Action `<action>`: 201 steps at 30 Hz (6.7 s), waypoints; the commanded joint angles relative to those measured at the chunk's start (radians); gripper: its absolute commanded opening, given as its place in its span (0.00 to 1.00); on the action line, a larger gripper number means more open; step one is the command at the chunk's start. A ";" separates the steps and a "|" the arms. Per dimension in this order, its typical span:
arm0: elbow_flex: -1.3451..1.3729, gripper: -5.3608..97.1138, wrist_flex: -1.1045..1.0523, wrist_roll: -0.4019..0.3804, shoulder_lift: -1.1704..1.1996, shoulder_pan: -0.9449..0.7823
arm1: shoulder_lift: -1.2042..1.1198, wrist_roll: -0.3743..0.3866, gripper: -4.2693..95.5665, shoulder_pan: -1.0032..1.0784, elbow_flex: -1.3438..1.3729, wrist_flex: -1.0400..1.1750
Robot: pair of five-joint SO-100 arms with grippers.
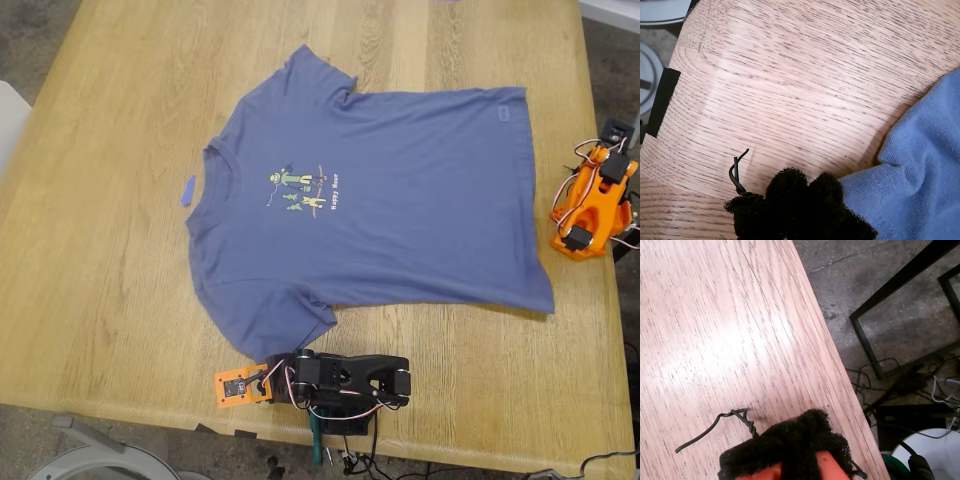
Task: Fold a T-shirt
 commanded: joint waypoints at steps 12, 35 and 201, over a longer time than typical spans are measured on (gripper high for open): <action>-0.012 0.05 0.012 0.002 0.114 0.003 | 0.006 -0.006 0.05 0.014 0.069 0.002; -0.012 0.05 0.012 0.002 0.114 0.003 | 0.006 -0.006 0.04 -0.109 0.069 0.002; -1.626 0.75 -1.238 0.488 -2.283 0.831 | -1.405 0.140 0.33 -2.279 -1.042 -0.956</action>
